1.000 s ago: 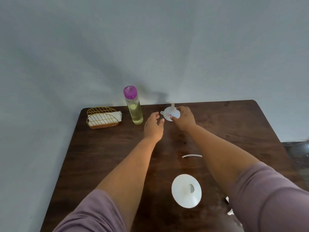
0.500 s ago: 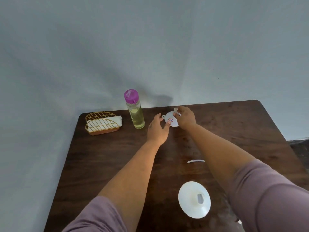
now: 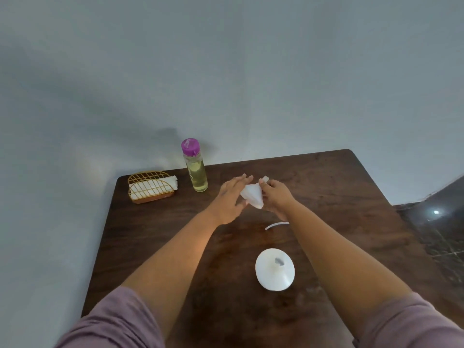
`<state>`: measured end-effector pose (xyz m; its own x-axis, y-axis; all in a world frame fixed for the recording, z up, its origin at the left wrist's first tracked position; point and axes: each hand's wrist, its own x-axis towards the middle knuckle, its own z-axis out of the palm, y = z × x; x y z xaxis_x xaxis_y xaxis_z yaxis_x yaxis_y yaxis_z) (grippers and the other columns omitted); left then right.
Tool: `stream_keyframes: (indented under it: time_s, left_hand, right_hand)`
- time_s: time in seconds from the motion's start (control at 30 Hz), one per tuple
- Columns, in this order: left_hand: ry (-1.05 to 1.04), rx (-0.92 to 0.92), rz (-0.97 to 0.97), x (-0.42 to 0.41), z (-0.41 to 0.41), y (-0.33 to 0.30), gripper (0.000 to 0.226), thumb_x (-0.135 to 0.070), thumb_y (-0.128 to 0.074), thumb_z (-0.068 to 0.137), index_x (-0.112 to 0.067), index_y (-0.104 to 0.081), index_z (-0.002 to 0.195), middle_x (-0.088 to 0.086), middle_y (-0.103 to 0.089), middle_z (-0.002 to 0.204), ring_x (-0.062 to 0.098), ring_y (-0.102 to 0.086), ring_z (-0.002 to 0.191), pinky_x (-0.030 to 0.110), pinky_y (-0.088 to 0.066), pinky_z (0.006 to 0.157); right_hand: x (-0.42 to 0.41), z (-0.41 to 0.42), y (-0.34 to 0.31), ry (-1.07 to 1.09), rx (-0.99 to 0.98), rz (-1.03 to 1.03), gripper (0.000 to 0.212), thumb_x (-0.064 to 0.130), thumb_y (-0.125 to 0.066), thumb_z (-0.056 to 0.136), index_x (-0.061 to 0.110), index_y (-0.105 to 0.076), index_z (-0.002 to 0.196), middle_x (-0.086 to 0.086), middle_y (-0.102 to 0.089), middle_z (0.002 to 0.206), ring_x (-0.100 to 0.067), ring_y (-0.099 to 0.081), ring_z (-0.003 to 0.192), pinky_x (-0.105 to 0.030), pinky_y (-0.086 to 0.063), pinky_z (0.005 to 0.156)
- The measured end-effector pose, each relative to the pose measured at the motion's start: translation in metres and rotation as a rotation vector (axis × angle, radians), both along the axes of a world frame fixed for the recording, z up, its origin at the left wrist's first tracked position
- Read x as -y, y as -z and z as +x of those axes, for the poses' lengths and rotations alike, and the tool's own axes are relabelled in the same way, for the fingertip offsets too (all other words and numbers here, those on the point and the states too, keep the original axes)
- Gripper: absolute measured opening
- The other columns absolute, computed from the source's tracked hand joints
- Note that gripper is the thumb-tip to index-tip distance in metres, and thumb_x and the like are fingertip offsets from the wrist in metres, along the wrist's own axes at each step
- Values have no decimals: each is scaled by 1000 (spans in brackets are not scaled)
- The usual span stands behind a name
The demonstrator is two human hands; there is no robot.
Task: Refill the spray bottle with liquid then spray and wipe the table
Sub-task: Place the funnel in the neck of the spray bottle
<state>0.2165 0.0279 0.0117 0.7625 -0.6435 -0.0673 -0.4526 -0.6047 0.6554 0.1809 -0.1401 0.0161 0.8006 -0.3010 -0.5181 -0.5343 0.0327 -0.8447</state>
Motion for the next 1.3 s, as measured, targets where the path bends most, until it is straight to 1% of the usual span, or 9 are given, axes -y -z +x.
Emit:
stream_keyframes:
  time_s: [0.1, 0.23, 0.33, 0.43, 0.6, 0.67, 0.77, 1.07, 1.3]
  left_hand:
    - [-95, 46, -170, 0, -20, -14, 46, -9, -47, 100, -24, -45, 143, 2, -47, 147, 22, -41, 137, 40, -34, 115]
    - [-201, 76, -235, 0, -54, -33, 35, -14, -45, 102, -17, -56, 135, 4, -60, 134, 21, -55, 124, 30, -44, 105]
    - [-277, 98, -233, -2, -78, -40, 32, -17, -46, 102, -16, -58, 131, 4, -65, 127, 21, -59, 116, 35, -51, 100]
    - [-402, 61, -246, -3, -101, -48, 29, -21, -47, 102, -15, -57, 128, 3, -65, 122, 18, -59, 110, 28, -51, 93]
    - [-593, -53, -319, -2, -132, -59, 24, -21, -51, 100, -16, -59, 122, 3, -64, 119, 13, -55, 99, 31, -55, 87]
    - [-655, -126, -359, 1, -144, -65, 25, -22, -54, 99, -17, -59, 122, 2, -63, 119, 14, -58, 99, 33, -59, 83]
    - [-718, -252, -469, 4, -158, -77, 28, -24, -55, 98, -16, -59, 125, 0, -60, 118, 16, -61, 96, 18, -57, 68]
    - [-707, -487, -569, 6, -178, -88, 24, -20, -56, 98, -15, -62, 121, 0, -61, 113, 15, -62, 95, 26, -58, 82]
    - [-667, -583, -509, 9, -177, -75, 24, -18, -55, 99, -14, -62, 121, 2, -62, 116, 16, -63, 96, 28, -58, 85]
  right_hand:
    - [-2, -24, -23, 14, -37, 215, 31, 36, -50, 98, 12, -55, 117, -10, -62, 111, -27, -64, 99, -34, -59, 71]
    - [-3, -52, -48, -3, -111, 257, 33, 35, -53, 96, 11, -55, 120, -13, -60, 118, -30, -63, 99, -34, -59, 65]
    - [-4, -73, -61, 38, -132, 303, 46, 43, -47, 97, 4, -51, 120, -16, -58, 121, -32, -63, 100, -36, -59, 72]
    - [-4, -93, -74, 70, -112, 343, 63, 56, -42, 94, 3, -45, 128, -20, -56, 126, -34, -63, 103, -38, -59, 74]
    - [0, -130, -92, -60, 26, 290, 67, 65, -48, 86, 6, -57, 117, -15, -62, 116, -31, -64, 105, -36, -58, 81]
    - [1, -143, -98, -126, 73, 245, 54, 56, -57, 86, 9, -61, 113, -13, -65, 114, -28, -65, 104, -35, -57, 85]
    - [1, -159, -101, -180, 118, 175, 35, 29, -62, 92, 7, -60, 119, -13, -66, 117, -24, -69, 99, -34, -58, 83]
    - [2, -181, -99, -123, 125, 100, 30, 19, -50, 99, 1, -59, 120, -13, -62, 113, -25, -69, 92, -25, -59, 66]
    - [5, -181, -81, -87, 76, 47, 25, 19, -50, 99, 4, -62, 115, -13, -65, 112, -24, -70, 91, -28, -60, 68]
